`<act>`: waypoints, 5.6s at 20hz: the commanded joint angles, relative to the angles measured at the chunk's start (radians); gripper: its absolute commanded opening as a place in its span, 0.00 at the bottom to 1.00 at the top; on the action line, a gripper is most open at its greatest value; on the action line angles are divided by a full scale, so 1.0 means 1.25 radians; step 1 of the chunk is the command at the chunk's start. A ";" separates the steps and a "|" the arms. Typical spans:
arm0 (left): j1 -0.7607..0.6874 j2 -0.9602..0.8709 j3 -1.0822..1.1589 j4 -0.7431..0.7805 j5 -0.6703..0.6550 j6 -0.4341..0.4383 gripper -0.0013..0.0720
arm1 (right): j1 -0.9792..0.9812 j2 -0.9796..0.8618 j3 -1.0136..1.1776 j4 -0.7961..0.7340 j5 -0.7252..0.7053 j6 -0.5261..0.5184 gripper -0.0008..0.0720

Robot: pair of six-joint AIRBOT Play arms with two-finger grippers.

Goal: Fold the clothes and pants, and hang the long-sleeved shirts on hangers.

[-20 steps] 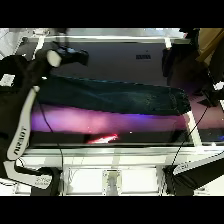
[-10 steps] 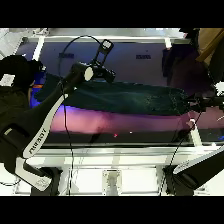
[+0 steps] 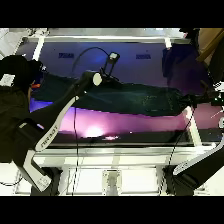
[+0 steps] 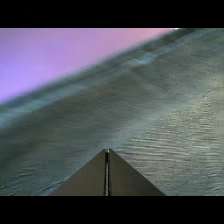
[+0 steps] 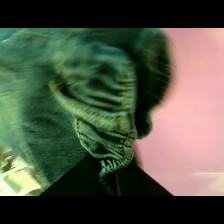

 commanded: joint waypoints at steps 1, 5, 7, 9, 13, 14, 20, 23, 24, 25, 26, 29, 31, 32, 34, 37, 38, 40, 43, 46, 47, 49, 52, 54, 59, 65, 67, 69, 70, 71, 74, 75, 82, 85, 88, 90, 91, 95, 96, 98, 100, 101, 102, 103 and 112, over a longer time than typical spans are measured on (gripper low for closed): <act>-0.037 -0.071 0.001 -0.154 -0.021 0.000 0.03 | 0.011 0.033 0.031 0.179 0.095 -0.007 0.07; -0.094 -0.146 0.001 -0.260 -0.031 0.000 0.04 | 0.070 0.106 0.125 0.332 0.109 0.077 0.06; -0.108 -0.168 0.001 -0.318 -0.018 0.001 0.04 | 0.145 0.125 0.201 0.276 0.101 0.143 0.06; -0.101 -0.161 0.005 -0.324 0.002 0.000 0.03 | 0.237 0.128 0.279 0.160 0.068 0.235 0.06; 0.002 -0.067 0.015 -0.301 -0.041 0.000 0.03 | 0.415 0.128 0.353 0.013 -0.017 0.335 0.06; 0.042 -0.027 0.015 -0.275 -0.075 0.000 0.03 | 0.461 0.127 0.353 0.006 -0.041 0.342 0.06; 0.272 0.181 0.015 -0.155 -0.247 0.001 0.03 | 0.744 0.075 0.349 -0.111 -0.254 0.394 0.06; 0.344 0.237 0.014 -0.140 -0.317 0.006 0.03 | 0.863 0.011 0.344 -0.115 -0.410 0.429 0.06; 0.359 0.247 0.014 -0.141 -0.342 0.027 0.04 | 0.891 -0.013 0.344 -0.114 -0.451 0.432 0.06; 0.368 0.253 0.014 -0.141 -0.363 0.044 0.04 | 0.919 -0.039 0.344 -0.109 -0.486 0.431 0.06; 0.374 0.254 0.014 -0.141 -0.383 0.053 0.04 | 0.941 -0.058 0.344 -0.105 -0.511 0.431 0.06; 0.376 0.255 0.014 -0.114 -0.410 0.060 0.04 | 0.986 -0.071 0.346 -0.085 -0.529 0.431 0.79; 0.376 0.255 0.014 -0.106 -0.412 0.060 0.04 | 0.978 -0.048 0.350 -0.093 -0.481 0.428 0.88; 0.376 0.255 0.014 -0.102 -0.412 0.060 0.04 | 0.961 -0.031 0.350 -0.111 -0.441 0.423 0.88; 0.376 0.255 0.014 -0.102 -0.414 0.060 0.03 | 0.901 0.014 0.350 -0.214 -0.321 0.423 0.88; 0.376 0.255 0.014 -0.102 -0.414 0.060 0.04 | 0.767 0.082 0.349 -0.426 -0.103 0.417 0.88; 0.376 0.255 0.014 -0.102 -0.414 0.060 0.04 | 0.720 0.095 0.344 -0.467 -0.045 0.399 0.88; 0.376 0.255 0.014 -0.102 -0.414 0.060 0.04 | 0.621 0.107 0.297 -0.464 0.013 0.371 0.88; 0.376 0.255 0.014 -0.102 -0.414 0.060 0.04 | 0.502 0.107 0.169 -0.312 -0.086 0.337 0.88; 0.376 0.255 0.014 -0.103 -0.414 0.056 0.04 | 0.438 0.094 0.018 -0.105 -0.247 0.295 0.88; 0.375 0.255 0.014 -0.103 -0.414 0.056 0.04 | 0.429 0.074 -0.017 -0.049 -0.252 0.283 0.89; 0.375 0.255 0.014 -0.102 -0.414 0.056 0.04 | 0.430 0.025 -0.051 0.047 -0.225 0.234 0.89; 0.375 0.255 0.014 -0.102 -0.414 0.056 0.04 | 0.462 -0.031 -0.057 0.196 -0.243 0.149 0.89; 0.375 0.255 0.014 -0.102 -0.414 0.056 0.04 | 0.488 -0.038 -0.057 0.226 -0.287 0.131 0.89; 0.375 0.255 0.014 -0.102 -0.414 0.057 0.04 | 0.534 -0.038 -0.057 0.197 -0.296 0.142 0.89; 0.376 0.244 0.014 -0.052 -0.417 0.056 0.04 | 0.548 -0.020 -0.012 0.183 -0.133 0.152 0.06; 0.373 0.231 0.014 -0.033 -0.446 0.037 0.03 | 0.531 0.023 0.004 0.166 -0.070 0.163 0.06; 0.364 0.221 0.008 -0.030 -0.492 0.026 0.03 | 0.505 0.098 0.004 0.098 -0.037 0.201 0.06; 0.352 0.222 -0.002 -0.021 -0.503 0.007 0.03 | 0.489 0.137 0.004 0.043 -0.019 0.216 0.06; 0.337 0.222 -0.011 -0.018 -0.513 -0.001 0.03 | 0.470 0.179 0.004 -0.018 0.014 0.240 0.06; 0.251 0.221 -0.061 -0.019 -0.519 -0.003 0.03 | 0.400 0.284 0.003 -0.132 0.125 0.266 0.06; 0.210 0.221 -0.086 -0.019 -0.504 -0.003 0.03 | 0.370 0.318 0.003 -0.132 0.128 0.277 0.06; -0.097 0.094 -0.213 -0.099 -0.156 -0.003 0.03 | 0.338 0.404 0.003 -0.078 0.087 0.284 0.06; -0.162 0.037 -0.213 -0.161 0.003 -0.003 0.03 | 0.388 0.404 0.003 -0.077 0.017 0.317 0.06; -0.150 0.030 -0.212 -0.169 0.041 -0.003 0.03 | 0.434 0.404 0.003 -0.076 -0.024 0.352 0.06; -0.099 0.049 -0.212 -0.168 -0.008 -0.003 0.03 | 0.456 0.404 0.003 -0.076 -0.056 0.378 0.06; -0.062 0.067 -0.212 -0.168 -0.060 -0.003 0.03 | 0.466 0.404 0.003 -0.076 -0.078 0.398 0.06; 0.123 0.166 -0.212 -0.163 -0.303 0.003 0.04 | 0.549 0.404 0.003 -0.076 -0.226 0.479 0.06; 0.167 0.193 -0.212 -0.163 -0.343 0.003 0.03 | 0.587 0.402 0.003 -0.077 -0.281 0.497 0.06; 0.247 0.250 -0.212 -0.163 -0.402 0.028 0.04 | 0.675 0.389 0.003 -0.076 -0.379 0.508 0.06; 0.305 0.299 -0.212 -0.164 -0.441 0.056 0.04 | 0.777 0.358 0.003 -0.076 -0.460 0.518 0.06; 0.327 0.321 -0.212 -0.163 -0.457 0.070 0.03 | 0.829 0.338 0.003 -0.072 -0.505 0.518 0.06; 0.342 0.338 -0.212 -0.163 -0.471 0.080 0.04 | 0.886 0.315 0.003 -0.067 -0.569 0.518 0.06; 0.354 0.354 -0.212 -0.163 -0.484 0.094 0.04 | 0.944 0.291 0.003 -0.063 -0.650 0.517 0.06; 0.448 0.421 -0.212 -0.163 -0.537 0.126 0.04 | 1.038 0.248 0.132 -0.277 -0.504 0.467 0.78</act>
